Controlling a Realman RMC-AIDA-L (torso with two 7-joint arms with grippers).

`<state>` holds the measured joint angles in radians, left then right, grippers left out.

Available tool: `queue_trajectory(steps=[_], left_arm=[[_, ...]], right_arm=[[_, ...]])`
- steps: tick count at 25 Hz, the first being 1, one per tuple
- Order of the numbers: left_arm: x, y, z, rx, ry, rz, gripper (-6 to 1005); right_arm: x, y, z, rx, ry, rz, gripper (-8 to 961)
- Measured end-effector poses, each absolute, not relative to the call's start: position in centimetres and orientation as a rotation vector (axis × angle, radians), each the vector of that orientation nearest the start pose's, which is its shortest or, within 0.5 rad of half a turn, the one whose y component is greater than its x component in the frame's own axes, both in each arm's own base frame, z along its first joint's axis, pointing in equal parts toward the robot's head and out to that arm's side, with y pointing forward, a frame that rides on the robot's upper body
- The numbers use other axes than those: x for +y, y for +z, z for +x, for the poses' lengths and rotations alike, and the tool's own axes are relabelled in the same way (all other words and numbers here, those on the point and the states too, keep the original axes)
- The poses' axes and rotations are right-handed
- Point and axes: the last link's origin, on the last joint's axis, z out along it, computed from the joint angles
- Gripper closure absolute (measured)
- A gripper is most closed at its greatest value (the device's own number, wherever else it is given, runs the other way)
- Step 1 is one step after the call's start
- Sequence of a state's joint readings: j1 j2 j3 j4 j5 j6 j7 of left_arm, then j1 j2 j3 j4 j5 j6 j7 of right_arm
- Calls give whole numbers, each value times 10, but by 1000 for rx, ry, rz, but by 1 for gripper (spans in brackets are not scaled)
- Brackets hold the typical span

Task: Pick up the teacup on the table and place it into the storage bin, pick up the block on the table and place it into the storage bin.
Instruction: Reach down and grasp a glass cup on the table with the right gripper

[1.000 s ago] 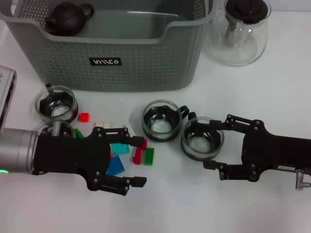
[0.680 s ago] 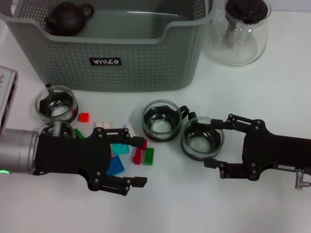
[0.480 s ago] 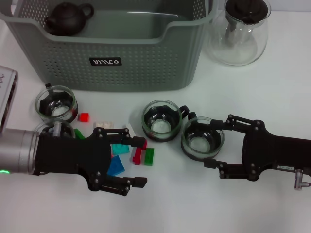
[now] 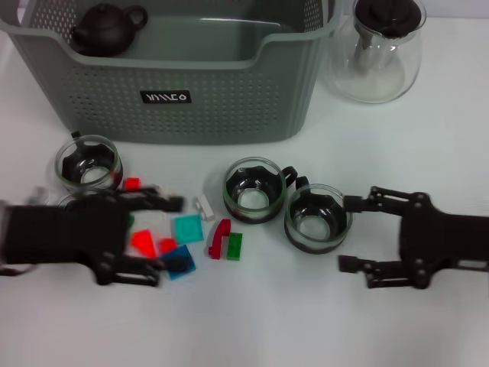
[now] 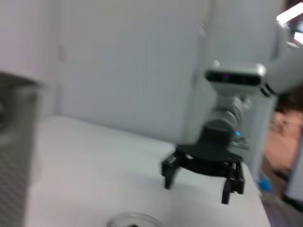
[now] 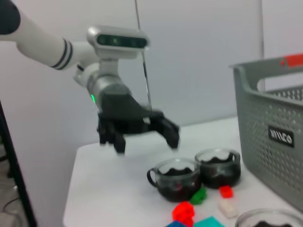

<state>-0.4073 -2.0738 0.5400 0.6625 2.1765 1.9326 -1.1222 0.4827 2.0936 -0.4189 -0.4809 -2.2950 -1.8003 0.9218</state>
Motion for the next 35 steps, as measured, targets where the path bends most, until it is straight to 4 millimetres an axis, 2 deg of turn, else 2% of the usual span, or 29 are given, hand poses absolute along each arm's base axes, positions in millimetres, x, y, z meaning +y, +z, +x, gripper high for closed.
queue_trajectory(steps=[5, 8, 13, 17, 20, 24, 27, 30, 35], left_arm=[[236, 53, -310, -443, -857, -2743, 174], [232, 59, -316, -461, -854, -2691, 176], [231, 55, -319, -494, -848, -2668, 178], [231, 50, -318, -511, -863, -2681, 178], [231, 47, -318, -526, -877, -2674, 178], [229, 43, -319, -545, -897, -2668, 177], [228, 40, -319, -552, -903, -2661, 177], [229, 39, -320, -552, -899, -2655, 177], [229, 39, -319, -552, -900, -2653, 177]], right_arm=[[277, 10, 277, 394, 674, -2970, 171], [293, 21, 262, 362, 539, -3024, 180], [322, 31, 210, 194, 274, -3148, 197], [342, 20, 164, 99, 41, -3200, 210], [349, 5, 135, -22, -163, -3230, 219], [353, -11, 108, -79, -464, -3217, 232], [351, -19, 95, -84, -632, -3186, 242], [345, -27, 88, -108, -728, -3165, 317], [331, -53, 93, -155, -866, -3131, 443]])
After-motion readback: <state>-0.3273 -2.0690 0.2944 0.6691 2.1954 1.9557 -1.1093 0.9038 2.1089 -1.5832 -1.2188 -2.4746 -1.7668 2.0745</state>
